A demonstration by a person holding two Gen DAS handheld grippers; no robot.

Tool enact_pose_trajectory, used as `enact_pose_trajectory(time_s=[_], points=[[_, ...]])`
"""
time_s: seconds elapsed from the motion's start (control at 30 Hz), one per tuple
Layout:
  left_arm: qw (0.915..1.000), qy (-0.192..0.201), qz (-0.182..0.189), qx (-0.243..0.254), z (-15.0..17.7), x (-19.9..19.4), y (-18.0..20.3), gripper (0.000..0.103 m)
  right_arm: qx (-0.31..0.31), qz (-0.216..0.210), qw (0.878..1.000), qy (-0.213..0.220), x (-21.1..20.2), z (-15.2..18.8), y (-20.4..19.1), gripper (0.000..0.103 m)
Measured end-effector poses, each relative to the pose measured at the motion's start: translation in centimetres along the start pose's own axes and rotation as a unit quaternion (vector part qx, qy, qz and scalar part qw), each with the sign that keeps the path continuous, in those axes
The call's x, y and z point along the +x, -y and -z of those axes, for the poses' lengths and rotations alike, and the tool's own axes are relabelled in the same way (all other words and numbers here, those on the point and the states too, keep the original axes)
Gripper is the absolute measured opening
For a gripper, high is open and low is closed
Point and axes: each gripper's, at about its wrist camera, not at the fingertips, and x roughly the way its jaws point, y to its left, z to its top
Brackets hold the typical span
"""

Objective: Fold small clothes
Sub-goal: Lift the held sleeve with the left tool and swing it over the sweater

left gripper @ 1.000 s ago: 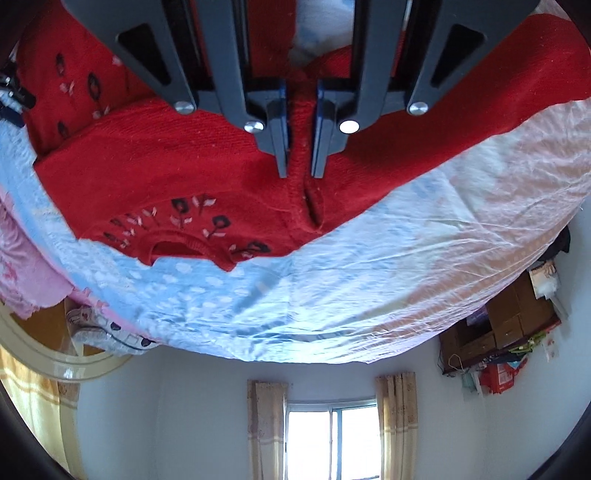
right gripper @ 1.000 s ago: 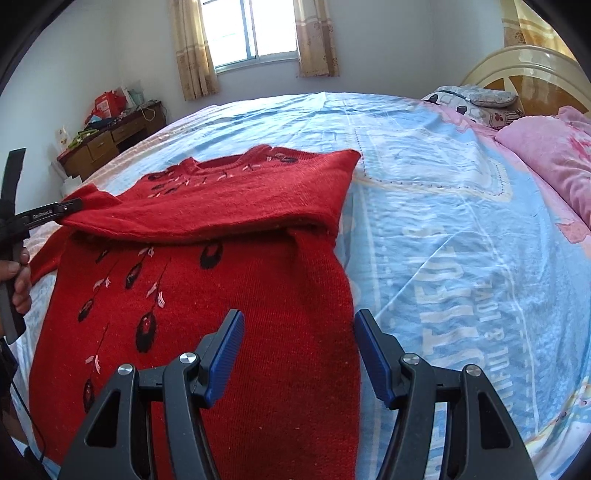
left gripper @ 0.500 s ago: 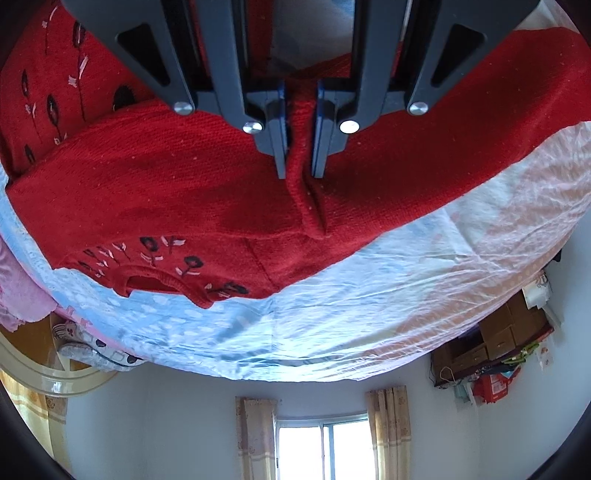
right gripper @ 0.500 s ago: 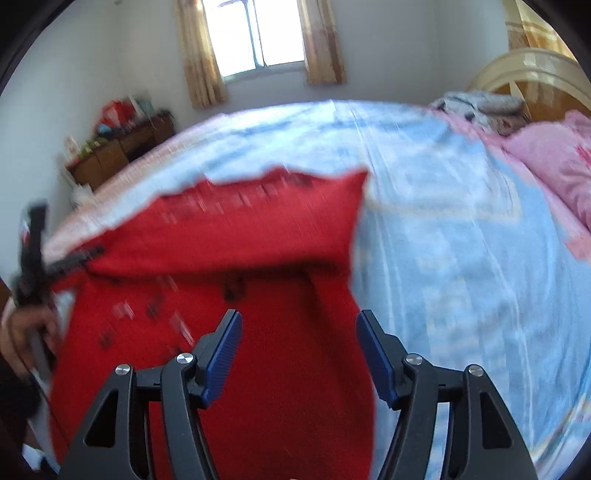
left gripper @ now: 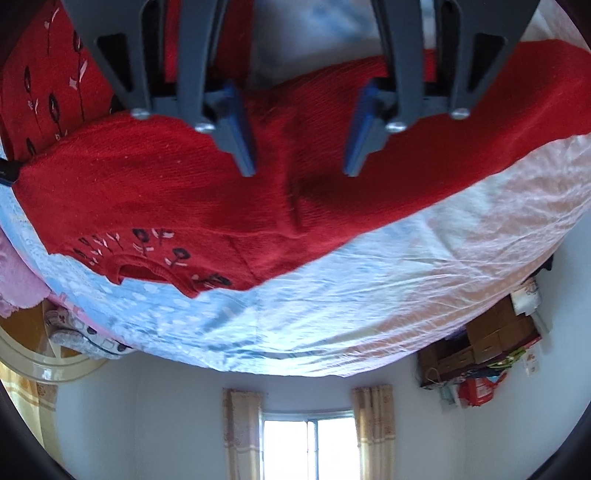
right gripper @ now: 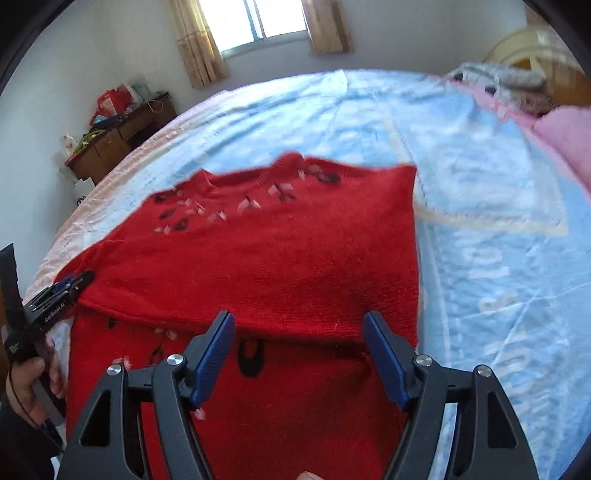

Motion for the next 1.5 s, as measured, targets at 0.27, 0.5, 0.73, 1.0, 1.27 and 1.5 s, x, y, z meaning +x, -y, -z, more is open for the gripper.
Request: enact_pose_trajectory(time_s=[0.27,0.5,0.73,1.0,1.27,1.5], points=[[0.9982,0.006,-0.060,-0.001,3.3,-5.3,-6.3,0.064,-0.099,0.037,0.994,-0.030,2.3,1.9,-2.2,0.073],[0.9892,-0.017,-0.120,-0.082,6.7,-8.0,-14.4,0.070,-0.089,0.033,0.995,0.031,1.4,4.7,-1.5,0.086],[0.9740,-0.011,-0.125,-0.188,9.6,-11.5,-20.4,0.070,-0.088,0.033,0.995,0.041,1.2,5.0,-1.5,0.087],[0.9577,0.002,-0.074,-0.278,10.7,-11.0,-23.5,0.070,-0.093,0.040,0.994,0.049,0.9,5.4,-1.9,0.088],[0.9365,0.016,-0.022,-0.350,11.4,-9.7,-25.4,0.066,-0.093,0.041,0.993,0.051,0.8,5.5,-1.8,0.088],[0.9267,0.047,-0.018,-0.372,10.8,-8.3,-26.4,0.066,-0.094,0.043,0.993,0.053,0.8,5.6,-1.8,0.088]])
